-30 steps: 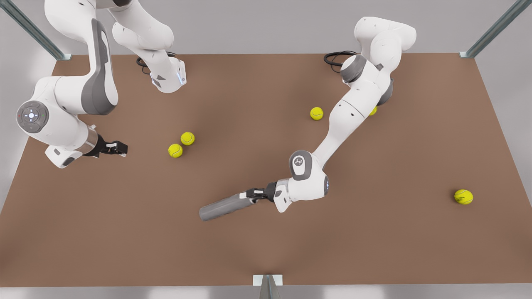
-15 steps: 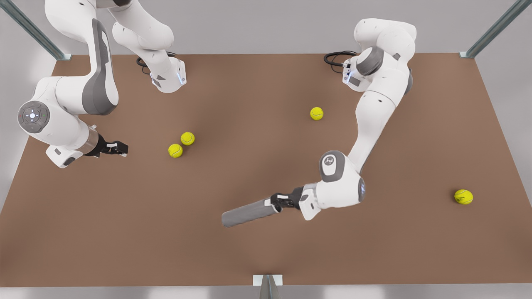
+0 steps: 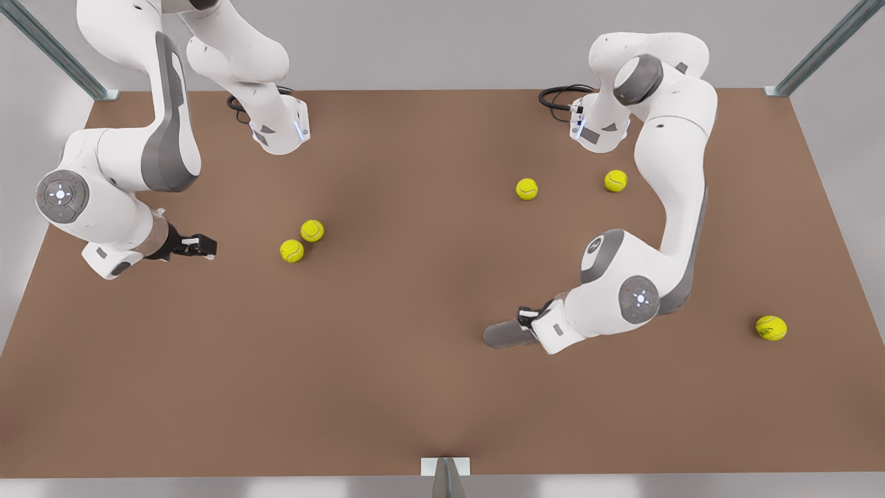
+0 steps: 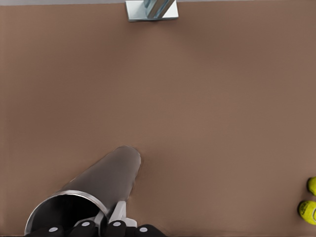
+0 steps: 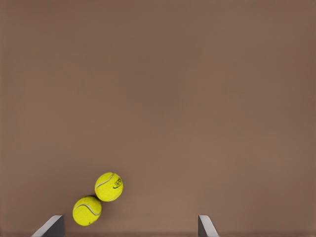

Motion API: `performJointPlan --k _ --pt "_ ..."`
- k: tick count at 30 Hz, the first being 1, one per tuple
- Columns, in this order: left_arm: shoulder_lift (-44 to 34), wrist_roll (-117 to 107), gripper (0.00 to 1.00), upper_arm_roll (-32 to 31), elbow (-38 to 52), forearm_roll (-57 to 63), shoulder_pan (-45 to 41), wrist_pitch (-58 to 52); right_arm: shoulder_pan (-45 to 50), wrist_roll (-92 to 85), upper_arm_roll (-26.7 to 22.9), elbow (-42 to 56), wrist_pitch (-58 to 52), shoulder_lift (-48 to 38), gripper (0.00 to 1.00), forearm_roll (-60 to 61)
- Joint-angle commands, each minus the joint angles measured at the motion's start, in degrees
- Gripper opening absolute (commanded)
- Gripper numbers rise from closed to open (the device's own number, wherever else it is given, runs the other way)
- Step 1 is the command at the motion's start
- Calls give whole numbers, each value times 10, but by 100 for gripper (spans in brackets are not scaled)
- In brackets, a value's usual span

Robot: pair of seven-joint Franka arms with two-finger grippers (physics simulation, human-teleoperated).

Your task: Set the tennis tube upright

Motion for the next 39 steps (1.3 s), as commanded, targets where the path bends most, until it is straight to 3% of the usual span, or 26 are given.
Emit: performJointPlan --k 1,7,17,18,19,20,21,30,33,39 --pt "-4 -72 21 0 0 62 1 -57 0 1 0 0 0 -2 100 0" --pt "-8 -84 21 0 0 145 -1 -69 0 1 0 -5 1 -7 100 0" --pt "-5 -84 21 0 -1 153 8 -75 0 0 -1 -4 -13 -31 100 3" --pt "-5 -84 31 0 -1 154 8 -75 -1 0 -1 2 -21 -32 100 5" --pt "-4 -83 51 0 -1 154 8 -75 -1 -2 -2 4 -22 -32 100 6" --pt "-4 -84 92 0 -1 154 8 -74 -1 -2 -2 5 -23 -33 100 6" --pt "-3 -84 100 0 -1 154 8 -73 -1 -2 -2 6 -26 -34 100 7" --pt "-4 -83 100 9 -1 160 9 -82 -1 -5 -3 29 -45 -36 100 6" --pt "-12 -84 100 5 2 162 12 -134 -1 -5 -3 34 -50 -37 100 6" --pt "-132 -82 100 3 6 154 41 -288 -6 5 -7 36 -68 -29 100 27"
